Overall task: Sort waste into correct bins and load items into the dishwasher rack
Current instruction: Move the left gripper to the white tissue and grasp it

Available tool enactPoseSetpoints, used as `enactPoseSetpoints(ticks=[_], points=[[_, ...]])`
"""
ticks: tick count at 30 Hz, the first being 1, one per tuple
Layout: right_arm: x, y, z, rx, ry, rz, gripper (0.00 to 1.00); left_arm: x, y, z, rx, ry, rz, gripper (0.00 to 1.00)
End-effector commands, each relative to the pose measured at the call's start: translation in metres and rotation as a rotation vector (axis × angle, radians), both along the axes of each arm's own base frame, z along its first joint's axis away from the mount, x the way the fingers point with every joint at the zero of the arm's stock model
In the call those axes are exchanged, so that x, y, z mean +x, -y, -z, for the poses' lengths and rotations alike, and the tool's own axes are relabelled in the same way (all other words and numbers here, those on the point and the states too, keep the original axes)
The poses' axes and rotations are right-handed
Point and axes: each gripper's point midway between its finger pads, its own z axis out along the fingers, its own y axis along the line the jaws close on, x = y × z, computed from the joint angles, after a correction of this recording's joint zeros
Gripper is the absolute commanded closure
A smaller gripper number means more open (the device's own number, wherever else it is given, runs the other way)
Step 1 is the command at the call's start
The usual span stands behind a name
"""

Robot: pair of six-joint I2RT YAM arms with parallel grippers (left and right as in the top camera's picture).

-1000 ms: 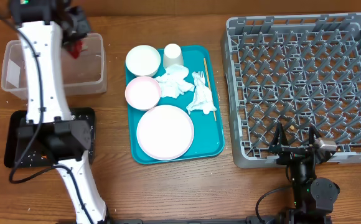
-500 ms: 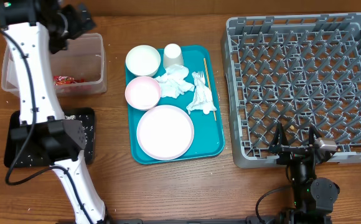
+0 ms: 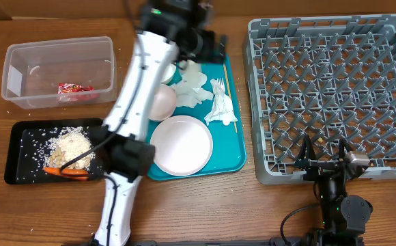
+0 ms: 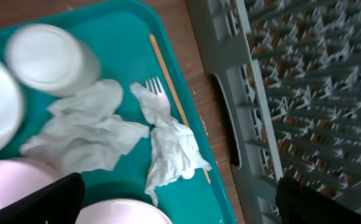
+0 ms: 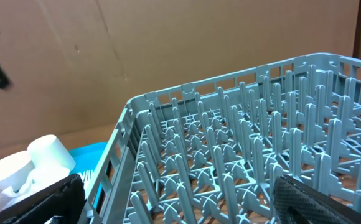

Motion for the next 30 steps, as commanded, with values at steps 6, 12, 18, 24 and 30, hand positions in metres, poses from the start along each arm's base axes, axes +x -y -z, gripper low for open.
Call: enactPoseSetpoints(ticks=[6, 12, 18, 24, 30], points=[[0.0, 0.0, 0.002, 0.003, 0.001, -0.001, 0.0, -0.033, 0.041, 0.112, 0.163, -0.219, 0.127, 0.12], [0.0, 0.0, 0.002, 0.003, 0.001, -0.001, 0.0, -0.047, 0.047, 0.148, 0.146, -0.358, 0.095, 0.17], [0.0, 0.0, 0.003, 0.003, 0.001, -0.001, 0.0, -0.049, 0.04, 0.163, 0.19, -0.391, 0.062, 0.21], [0.0, 0.0, 0.003, 0.003, 0.001, -0.001, 0.0, -0.04, 0.035, 0.174, 0.228, -0.352, 0.049, 0.25], [0.0, 0.0, 0.002, 0.003, 0.001, -0.001, 0.0, -0.048, 0.032, 0.193, 0.249, -0.393, 0.043, 0.27]])
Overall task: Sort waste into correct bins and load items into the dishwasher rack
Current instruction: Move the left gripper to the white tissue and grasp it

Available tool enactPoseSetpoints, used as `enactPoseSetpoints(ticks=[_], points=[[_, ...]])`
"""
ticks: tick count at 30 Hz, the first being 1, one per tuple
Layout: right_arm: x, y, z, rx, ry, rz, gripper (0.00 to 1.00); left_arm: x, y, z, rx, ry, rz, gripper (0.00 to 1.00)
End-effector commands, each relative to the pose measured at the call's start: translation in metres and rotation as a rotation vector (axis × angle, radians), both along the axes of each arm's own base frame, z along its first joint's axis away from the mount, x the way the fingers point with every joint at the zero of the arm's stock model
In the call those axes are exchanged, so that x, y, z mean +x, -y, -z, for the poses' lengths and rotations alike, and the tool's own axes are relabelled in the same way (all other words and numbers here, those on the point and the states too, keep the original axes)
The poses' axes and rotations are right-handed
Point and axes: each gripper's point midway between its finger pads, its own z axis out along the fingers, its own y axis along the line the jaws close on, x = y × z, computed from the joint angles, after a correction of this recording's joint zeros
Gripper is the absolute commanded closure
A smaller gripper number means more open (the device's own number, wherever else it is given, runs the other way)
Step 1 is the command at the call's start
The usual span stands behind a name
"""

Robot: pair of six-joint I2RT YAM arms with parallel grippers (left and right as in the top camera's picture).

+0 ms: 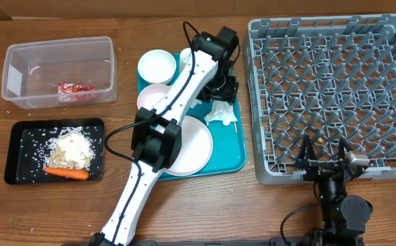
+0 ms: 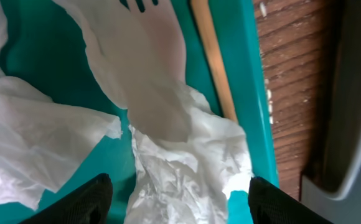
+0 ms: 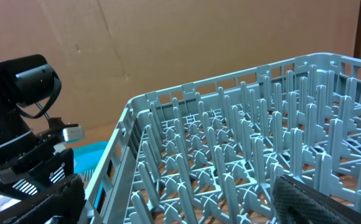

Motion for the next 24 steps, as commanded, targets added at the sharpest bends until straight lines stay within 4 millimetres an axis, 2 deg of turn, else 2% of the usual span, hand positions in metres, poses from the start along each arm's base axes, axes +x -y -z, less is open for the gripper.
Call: enactPoseSetpoints(ticks=[1, 5, 7, 8, 10, 12, 17, 19, 21, 24], points=[[0.0, 0.0, 0.002, 0.003, 0.002, 0.001, 0.0, -0.01, -0.008, 0.027, 0.051, -0.061, -0.023, 0.27], [0.0, 0.0, 0.002, 0.003, 0.002, 0.001, 0.0, -0.016, -0.011, 0.033, 0.065, -0.085, -0.024, 0.32], [0.0, 0.0, 0.002, 0.003, 0.002, 0.001, 0.0, -0.014, -0.011, 0.032, 0.061, -0.079, -0.024, 0.39], [0.0, 0.0, 0.002, 0.003, 0.002, 0.001, 0.0, -0.014, -0.01, 0.032, 0.061, -0.078, -0.023, 0.45], [0.0, 0.0, 0.002, 0.003, 0.002, 0.001, 0.0, -0.014, -0.011, 0.032, 0.061, -0.079, -0.024, 0.66], [0.0, 0.0, 0.002, 0.003, 0.002, 0.001, 0.0, -0.015, -0.012, 0.028, 0.063, -0.082, -0.022, 0.81], [0.0, 0.0, 0.002, 0.003, 0.002, 0.001, 0.0, -0.012, -0.01, 0.011, 0.052, -0.064, -0.021, 0.87], [0.0, 0.0, 0.002, 0.003, 0.002, 0.001, 0.0, -0.009, -0.009, -0.001, 0.041, -0.047, -0.021, 0.88], [0.0, 0.0, 0.002, 0.003, 0.002, 0.001, 0.0, -0.008, -0.007, -0.012, 0.029, -0.031, -0.022, 0.95], [0.0, 0.0, 0.002, 0.003, 0.002, 0.001, 0.0, -0.007, -0.001, -0.031, -0.018, -0.016, -0.022, 0.96]])
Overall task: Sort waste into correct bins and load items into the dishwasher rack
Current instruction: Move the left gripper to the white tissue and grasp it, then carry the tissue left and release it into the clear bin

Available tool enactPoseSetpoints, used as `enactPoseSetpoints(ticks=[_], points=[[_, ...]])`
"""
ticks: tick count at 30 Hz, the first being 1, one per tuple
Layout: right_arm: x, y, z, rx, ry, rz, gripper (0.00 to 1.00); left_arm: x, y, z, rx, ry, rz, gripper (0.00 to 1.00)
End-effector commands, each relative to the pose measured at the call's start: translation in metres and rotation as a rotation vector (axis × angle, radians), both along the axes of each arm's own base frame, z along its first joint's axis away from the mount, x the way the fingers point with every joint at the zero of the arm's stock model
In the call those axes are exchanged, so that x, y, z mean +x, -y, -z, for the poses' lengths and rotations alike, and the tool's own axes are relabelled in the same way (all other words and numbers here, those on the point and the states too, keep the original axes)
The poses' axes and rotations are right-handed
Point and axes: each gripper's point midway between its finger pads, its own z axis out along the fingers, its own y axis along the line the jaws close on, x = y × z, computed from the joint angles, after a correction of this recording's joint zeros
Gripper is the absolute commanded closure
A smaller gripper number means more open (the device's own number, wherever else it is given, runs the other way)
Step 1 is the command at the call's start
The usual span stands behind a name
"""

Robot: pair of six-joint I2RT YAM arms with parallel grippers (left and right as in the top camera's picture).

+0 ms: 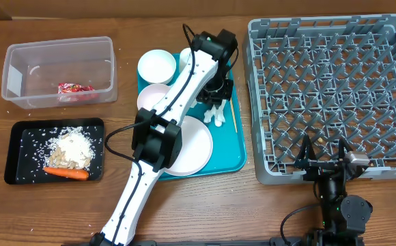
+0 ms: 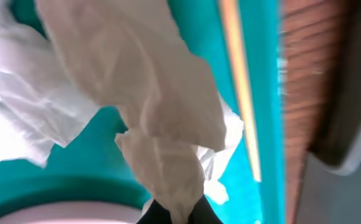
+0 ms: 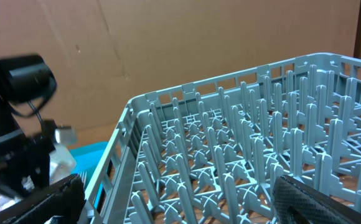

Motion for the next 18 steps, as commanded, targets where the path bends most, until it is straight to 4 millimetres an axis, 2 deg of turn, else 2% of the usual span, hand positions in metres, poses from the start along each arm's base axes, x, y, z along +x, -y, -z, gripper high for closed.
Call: enactPoseSetpoints(ticks=[1, 3, 6, 10, 11, 12, 14, 18], points=[[0.0, 0.0, 0.002, 0.003, 0.002, 0.001, 0.0, 0.007, 0.01, -0.025, -0.068, 0.044, -0.001, 0.96], [0.0, 0.0, 0.002, 0.003, 0.002, 0.001, 0.0, 0.009, 0.014, -0.04, -0.11, 0.06, -0.003, 0.96], [0.0, 0.0, 0.002, 0.003, 0.001, 0.001, 0.0, 0.016, 0.009, -0.061, -0.135, 0.107, -0.016, 0.96], [0.0, 0.0, 0.002, 0.003, 0.002, 0.001, 0.0, 0.043, -0.016, -0.102, -0.183, 0.23, -0.076, 0.96], [0.0, 0.0, 0.002, 0.003, 0.002, 0.001, 0.0, 0.052, -0.027, -0.113, -0.197, 0.266, -0.105, 0.96], [0.0, 0.0, 0.002, 0.003, 0.001, 0.001, 0.0, 0.071, -0.056, -0.131, -0.216, 0.327, -0.177, 0.96], [0.0, 0.0, 0.002, 0.003, 0.002, 0.001, 0.0, 0.088, -0.096, -0.139, -0.207, 0.352, -0.285, 0.96], [0.0, 0.0, 0.002, 0.003, 0.001, 0.001, 0.0, 0.11, -0.178, -0.14, -0.204, 0.348, -0.489, 0.96]])
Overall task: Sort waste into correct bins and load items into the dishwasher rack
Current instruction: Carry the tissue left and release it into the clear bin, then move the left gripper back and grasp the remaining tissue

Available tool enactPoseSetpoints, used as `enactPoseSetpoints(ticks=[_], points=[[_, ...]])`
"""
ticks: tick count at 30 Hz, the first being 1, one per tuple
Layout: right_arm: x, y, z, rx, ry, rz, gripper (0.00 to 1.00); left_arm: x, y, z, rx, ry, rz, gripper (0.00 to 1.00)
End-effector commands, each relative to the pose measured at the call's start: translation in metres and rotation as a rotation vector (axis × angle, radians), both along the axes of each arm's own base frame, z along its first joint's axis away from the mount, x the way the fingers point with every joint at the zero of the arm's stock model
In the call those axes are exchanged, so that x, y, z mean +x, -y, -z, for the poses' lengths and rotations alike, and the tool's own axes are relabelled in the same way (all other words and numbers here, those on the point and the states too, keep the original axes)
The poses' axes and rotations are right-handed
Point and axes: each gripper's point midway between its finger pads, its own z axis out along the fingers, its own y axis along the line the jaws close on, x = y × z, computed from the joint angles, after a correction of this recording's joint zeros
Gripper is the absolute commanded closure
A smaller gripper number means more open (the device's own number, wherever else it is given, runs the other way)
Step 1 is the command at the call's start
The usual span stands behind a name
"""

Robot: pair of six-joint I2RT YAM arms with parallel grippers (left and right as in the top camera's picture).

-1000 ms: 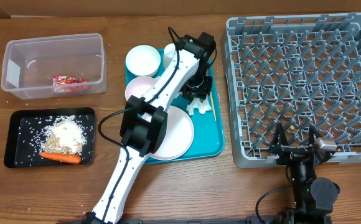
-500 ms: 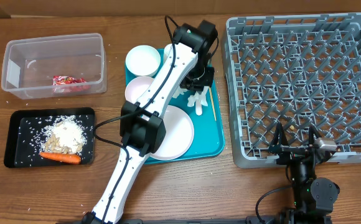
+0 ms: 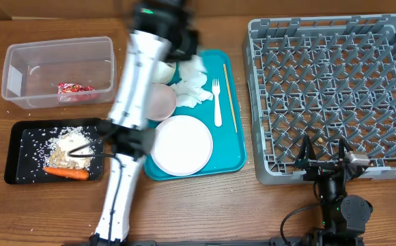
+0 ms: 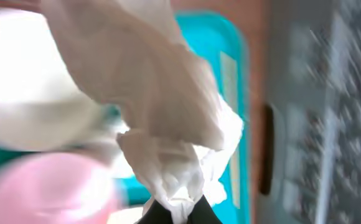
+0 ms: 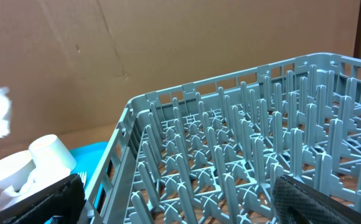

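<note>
My left gripper [image 4: 178, 213] is shut on a crumpled white napkin [image 4: 162, 118] and holds it up over the teal tray [image 3: 233, 160]; the left wrist view is blurred. In the overhead view the left arm [image 3: 140, 75] is a blur over the tray's far left. A white fork [image 3: 216, 102] and a wooden chopstick [image 3: 230, 102] lie bare on the tray. Another crumpled napkin [image 3: 190, 89], a pink bowl [image 3: 162, 102] and a white plate [image 3: 181, 145] are there too. My right gripper [image 5: 180, 199] stands open at the front edge of the grey dishwasher rack [image 3: 331, 89].
A clear plastic bin [image 3: 58, 51] holding a red wrapper [image 3: 75, 89] stands at the far left. In front of it a black tray [image 3: 20, 147] carries rice and a carrot [image 3: 65, 173]. A white cup [image 5: 51, 152] shows on the tray's far side.
The left gripper, still shut on the napkin, has risen from beside the fork and now sits towards the tray's far left. The fork now lies uncovered. The right arm has not moved.
The left gripper was open above the tray, with the napkin lying over the fork. Then it was down at that napkin, still open. Then it was shut on the napkin just above the tray, and now it holds it higher and further left.
</note>
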Motion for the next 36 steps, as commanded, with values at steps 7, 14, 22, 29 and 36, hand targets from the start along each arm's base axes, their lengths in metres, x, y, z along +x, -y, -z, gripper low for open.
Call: enactPoseSetpoints(ticks=[7, 14, 22, 29, 36], points=[[0.0, 0.0, 0.003, 0.003, 0.001, 0.001, 0.0, 0.026, -0.213, -0.015, -0.049, 0.011, -0.464, 0.76], [0.0, 0.0, 0.002, 0.003, 0.001, 0.001, 0.0, 0.018, -0.266, -0.011, -0.089, -0.008, -0.564, 0.66], [0.0, 0.0, 0.003, 0.003, 0.001, 0.001, 0.0, 0.021, -0.229, -0.009, -0.159, -0.031, -0.476, 0.29], [0.0, 0.0, 0.002, 0.003, 0.001, 0.001, 0.0, 0.019, -0.098, -0.017, -0.215, -0.015, -0.121, 0.41], [0.0, 0.0, 0.002, 0.003, 0.001, 0.001, 0.0, -0.018, 0.023, 0.016, 0.037, -0.05, 0.132, 0.38]])
